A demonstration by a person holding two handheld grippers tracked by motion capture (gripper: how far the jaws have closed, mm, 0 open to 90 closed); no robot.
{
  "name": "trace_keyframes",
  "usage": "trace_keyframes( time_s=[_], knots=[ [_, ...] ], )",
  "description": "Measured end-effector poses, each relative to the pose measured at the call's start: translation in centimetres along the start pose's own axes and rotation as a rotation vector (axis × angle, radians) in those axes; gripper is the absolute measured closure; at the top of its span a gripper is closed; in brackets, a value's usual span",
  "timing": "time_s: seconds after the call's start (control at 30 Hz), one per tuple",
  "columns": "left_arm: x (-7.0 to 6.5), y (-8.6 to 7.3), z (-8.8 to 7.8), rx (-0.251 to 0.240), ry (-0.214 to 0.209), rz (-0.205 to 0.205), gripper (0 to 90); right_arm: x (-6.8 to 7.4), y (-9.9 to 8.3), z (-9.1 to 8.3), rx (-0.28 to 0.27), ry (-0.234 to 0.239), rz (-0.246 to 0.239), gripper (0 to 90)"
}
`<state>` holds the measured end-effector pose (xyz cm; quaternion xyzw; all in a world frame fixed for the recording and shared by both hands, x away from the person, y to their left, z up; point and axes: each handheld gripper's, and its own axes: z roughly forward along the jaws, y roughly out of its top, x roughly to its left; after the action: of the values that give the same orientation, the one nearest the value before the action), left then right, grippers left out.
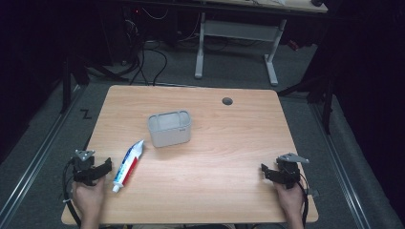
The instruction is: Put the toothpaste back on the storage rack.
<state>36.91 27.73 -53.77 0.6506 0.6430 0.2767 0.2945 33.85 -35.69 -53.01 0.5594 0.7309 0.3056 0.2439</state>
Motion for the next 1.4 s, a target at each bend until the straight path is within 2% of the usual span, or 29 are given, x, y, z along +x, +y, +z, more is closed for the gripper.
trace_keyframes(
  time_s=[0.1, 0.23, 0.67, 0.77, 0.83, 0.87, 0.9, 1.23, 1.4],
  knots=[
    [-0.02, -0.01, -0.04, 0.002, -0.001, 0.001, 29.7, 0.0, 0.0, 0.0, 0.0, 0.001, 0.0, 28.4],
    [-0.09, -0.01, -0.07, 0.004, -0.027, 0.027, 30.8, -0.01, 0.0, 0.0, 0.0, 0.001, 0.001, 28.4],
    [-0.05, 0.01, -0.01, 0.001, -0.037, 0.027, 29.4, 0.02, 0.0, -0.01, 0.0, -0.001, 0.0, 28.3],
    [0.14, 0.08, 0.07, -0.009, -0.058, -0.003, 28.3, 0.04, -0.02, -0.03, 0.0, 0.001, -0.002, 28.3],
    [0.14, 0.11, 0.08, -0.004, -0.063, 0.003, 25.9, 0.04, -0.02, -0.03, 0.0, 0.002, -0.005, 28.2],
    [-0.12, 0.11, 0.16, 0.005, -0.058, 0.042, 24.2, 0.04, -0.02, -0.03, 0.0, 0.002, -0.004, 28.2],
    [-0.17, 0.09, 0.15, 0.009, -0.063, 0.063, 24.0, 0.04, -0.02, -0.03, 0.0, 0.002, -0.004, 28.2],
    [0.01, 0.14, 0.12, 0.015, -0.094, 0.09, 22.4, 0.09, -0.03, -0.05, 0.002, 0.003, -0.004, 28.2],
    [0.07, 0.07, 0.0, 0.013, -0.089, 0.086, 24.7, 0.1, -0.03, -0.06, 0.002, 0.002, -0.002, 28.2]
  ],
)
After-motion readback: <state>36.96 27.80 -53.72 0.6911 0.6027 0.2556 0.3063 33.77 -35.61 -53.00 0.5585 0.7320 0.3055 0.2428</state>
